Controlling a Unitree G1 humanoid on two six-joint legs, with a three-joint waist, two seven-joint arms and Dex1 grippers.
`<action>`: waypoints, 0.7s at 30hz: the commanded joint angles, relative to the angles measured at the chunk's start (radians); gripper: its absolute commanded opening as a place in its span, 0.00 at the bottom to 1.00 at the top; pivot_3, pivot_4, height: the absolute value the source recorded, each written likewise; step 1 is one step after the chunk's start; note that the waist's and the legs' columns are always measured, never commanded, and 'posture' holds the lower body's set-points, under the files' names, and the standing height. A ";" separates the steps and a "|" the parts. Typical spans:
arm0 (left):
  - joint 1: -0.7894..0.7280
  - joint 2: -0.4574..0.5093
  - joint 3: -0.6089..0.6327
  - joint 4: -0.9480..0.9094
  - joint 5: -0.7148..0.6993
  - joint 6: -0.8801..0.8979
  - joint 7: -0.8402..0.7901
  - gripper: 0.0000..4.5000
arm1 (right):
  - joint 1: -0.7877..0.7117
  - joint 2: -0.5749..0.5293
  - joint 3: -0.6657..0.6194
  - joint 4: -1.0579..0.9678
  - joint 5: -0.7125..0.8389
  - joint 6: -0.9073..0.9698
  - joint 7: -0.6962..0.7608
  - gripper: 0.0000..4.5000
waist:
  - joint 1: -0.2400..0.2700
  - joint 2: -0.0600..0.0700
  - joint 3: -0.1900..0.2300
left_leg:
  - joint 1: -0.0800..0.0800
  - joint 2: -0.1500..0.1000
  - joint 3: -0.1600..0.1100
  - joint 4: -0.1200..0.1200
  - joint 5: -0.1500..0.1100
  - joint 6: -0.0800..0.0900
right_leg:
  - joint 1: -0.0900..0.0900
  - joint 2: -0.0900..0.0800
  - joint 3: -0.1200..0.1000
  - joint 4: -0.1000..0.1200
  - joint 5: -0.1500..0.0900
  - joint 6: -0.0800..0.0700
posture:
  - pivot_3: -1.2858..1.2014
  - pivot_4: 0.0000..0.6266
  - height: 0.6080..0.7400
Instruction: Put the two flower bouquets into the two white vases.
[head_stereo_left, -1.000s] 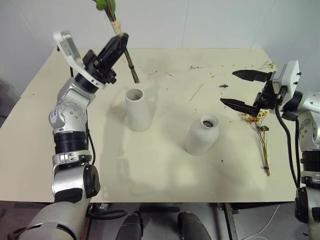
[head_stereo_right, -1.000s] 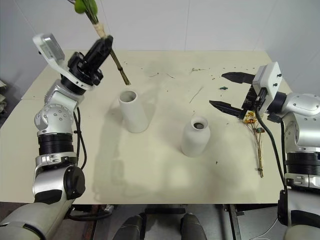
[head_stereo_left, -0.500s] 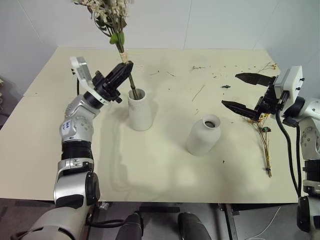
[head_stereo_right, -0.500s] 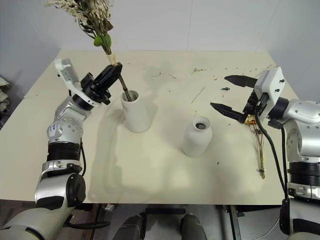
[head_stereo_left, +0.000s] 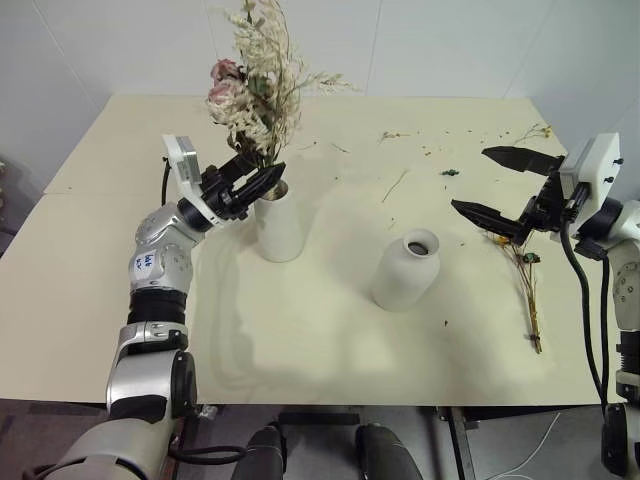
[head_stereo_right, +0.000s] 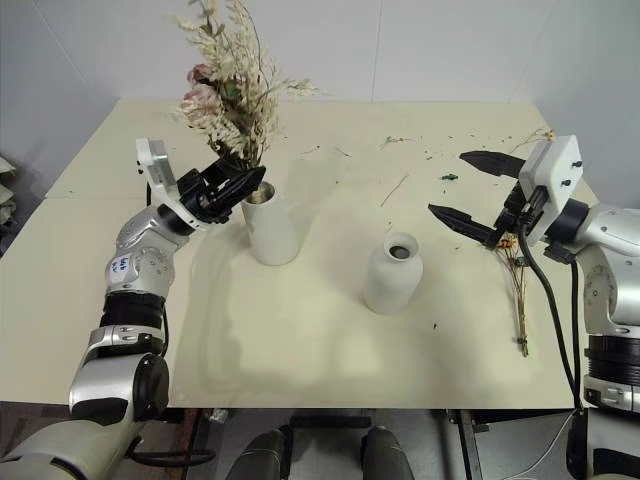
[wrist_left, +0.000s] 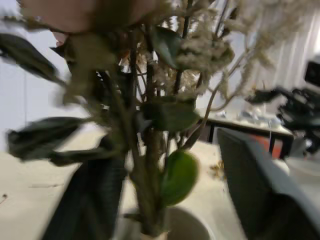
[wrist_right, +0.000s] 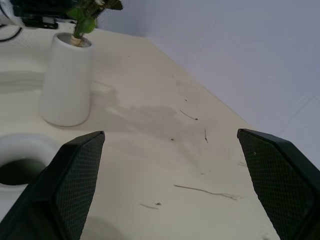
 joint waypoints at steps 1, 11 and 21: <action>0.009 0.083 -0.009 -0.147 -0.009 0.064 -0.034 0.95 | -0.029 -0.071 -0.047 -0.020 0.035 0.116 -0.030 1.00 | 0.002 0.000 0.000 | 0.000 0.000 0.000 0.000 0.000 0.000 | 0.000 0.000 0.000 0.000 0.000 0.000 | 0.52 0.24 1.00; 0.138 0.380 -0.030 -0.261 0.052 0.114 -0.180 1.00 | -0.153 -0.262 0.087 0.297 -0.143 0.269 -0.007 1.00 | -0.005 0.001 0.000 | 0.001 0.000 0.000 -0.002 0.000 0.001 | 0.000 0.000 0.000 0.000 -0.001 -0.001 | 0.52 0.24 1.00; 0.334 0.504 0.050 -0.558 -0.115 0.353 -0.216 1.00 | -0.323 -0.344 0.358 0.692 -0.402 0.347 0.171 1.00 | -0.006 0.002 0.001 | 0.002 0.001 0.002 -0.012 0.000 0.001 | -0.001 0.000 0.001 -0.008 -0.001 -0.003 | 0.52 0.24 1.00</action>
